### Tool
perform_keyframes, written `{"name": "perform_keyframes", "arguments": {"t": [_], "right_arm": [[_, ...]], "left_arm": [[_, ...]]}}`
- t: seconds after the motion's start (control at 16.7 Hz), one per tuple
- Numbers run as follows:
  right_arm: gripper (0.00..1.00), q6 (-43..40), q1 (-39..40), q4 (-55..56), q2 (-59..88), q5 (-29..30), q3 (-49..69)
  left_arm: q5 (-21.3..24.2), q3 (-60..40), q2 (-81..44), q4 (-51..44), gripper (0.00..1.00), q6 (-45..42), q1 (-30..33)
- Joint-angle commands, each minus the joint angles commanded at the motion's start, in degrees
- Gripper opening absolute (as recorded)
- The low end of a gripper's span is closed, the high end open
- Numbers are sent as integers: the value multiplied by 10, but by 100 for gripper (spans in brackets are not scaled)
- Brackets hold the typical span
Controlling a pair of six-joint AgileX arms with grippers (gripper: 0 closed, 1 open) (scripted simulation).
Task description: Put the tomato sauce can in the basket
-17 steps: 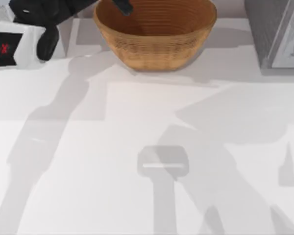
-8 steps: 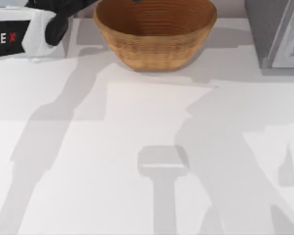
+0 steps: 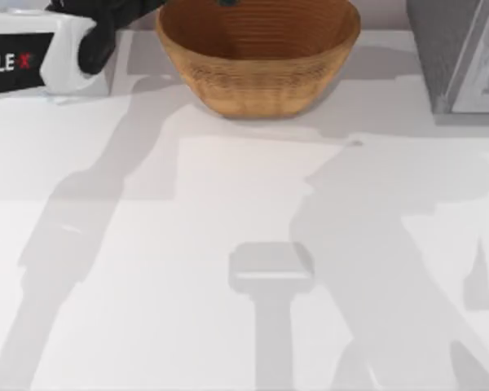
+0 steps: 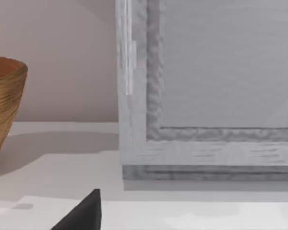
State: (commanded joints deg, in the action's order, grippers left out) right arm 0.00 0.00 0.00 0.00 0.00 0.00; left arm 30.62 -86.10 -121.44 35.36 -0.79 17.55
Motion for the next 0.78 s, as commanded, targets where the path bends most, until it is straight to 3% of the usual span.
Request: {"name": "perform_keyframes", "arguments": {"t": [0.54, 0.78], "right_arm": [[100, 0, 0, 0, 0, 0, 0], [100, 0, 0, 0, 0, 0, 0]], "left_arm": [[-28, -149, -119, -31, 0, 2, 31], [-32, -171, -135, -35, 0, 2, 36]]}}
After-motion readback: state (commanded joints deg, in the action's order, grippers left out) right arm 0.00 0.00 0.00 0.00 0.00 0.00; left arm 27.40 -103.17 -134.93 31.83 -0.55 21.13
